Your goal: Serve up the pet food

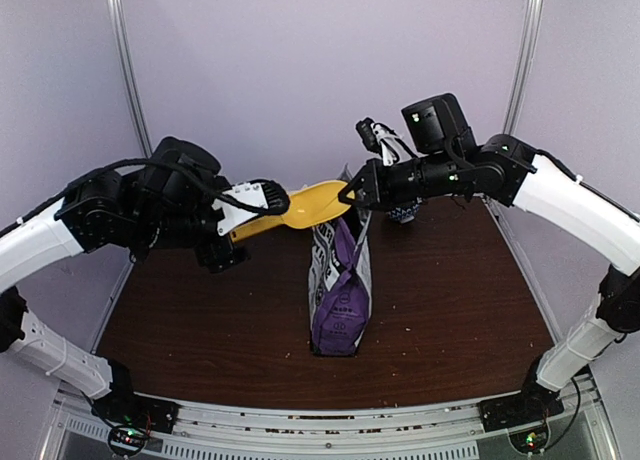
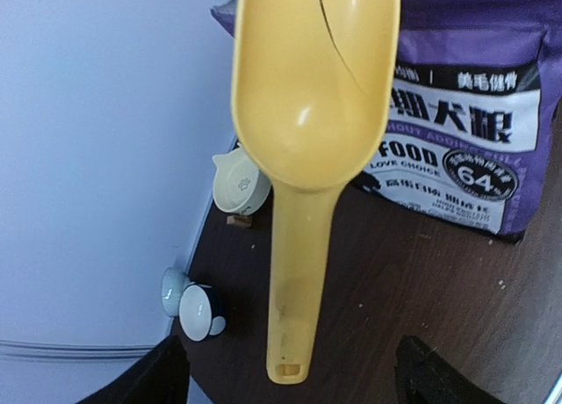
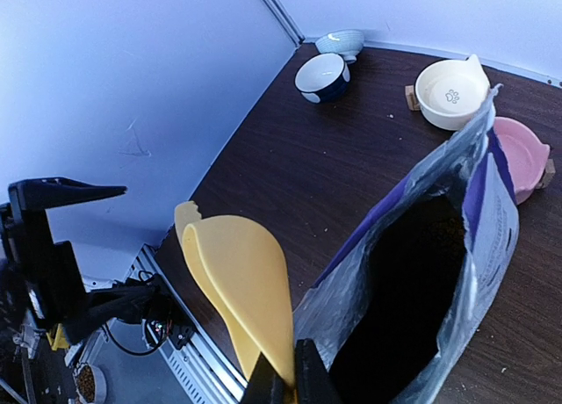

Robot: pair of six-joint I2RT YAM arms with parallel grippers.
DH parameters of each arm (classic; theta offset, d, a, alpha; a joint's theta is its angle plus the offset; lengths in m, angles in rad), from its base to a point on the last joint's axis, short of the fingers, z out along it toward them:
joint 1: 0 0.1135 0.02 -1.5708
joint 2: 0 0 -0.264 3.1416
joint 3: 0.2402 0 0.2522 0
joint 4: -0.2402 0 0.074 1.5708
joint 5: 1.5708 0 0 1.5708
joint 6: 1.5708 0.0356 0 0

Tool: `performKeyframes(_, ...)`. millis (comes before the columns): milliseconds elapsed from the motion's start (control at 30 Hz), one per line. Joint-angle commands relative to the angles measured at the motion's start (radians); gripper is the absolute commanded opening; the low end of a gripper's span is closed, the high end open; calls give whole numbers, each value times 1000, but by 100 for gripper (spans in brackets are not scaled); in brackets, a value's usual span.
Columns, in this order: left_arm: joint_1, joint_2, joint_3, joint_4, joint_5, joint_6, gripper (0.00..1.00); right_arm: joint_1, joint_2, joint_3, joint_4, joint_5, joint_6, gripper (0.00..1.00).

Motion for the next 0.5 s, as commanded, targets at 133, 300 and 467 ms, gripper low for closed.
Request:
performKeyframes(133,241,-244,-124,356,530,-457,91,-42,-181,-176,241,31,60,0)
performKeyframes(300,454,-299,-273,626,891,-833,93,-70,-248,-290,391,-55,99,0)
performKeyframes(467,516,-268,-349,823,1131,-1041,93,-73,-270,-330,456,-114,104,0)
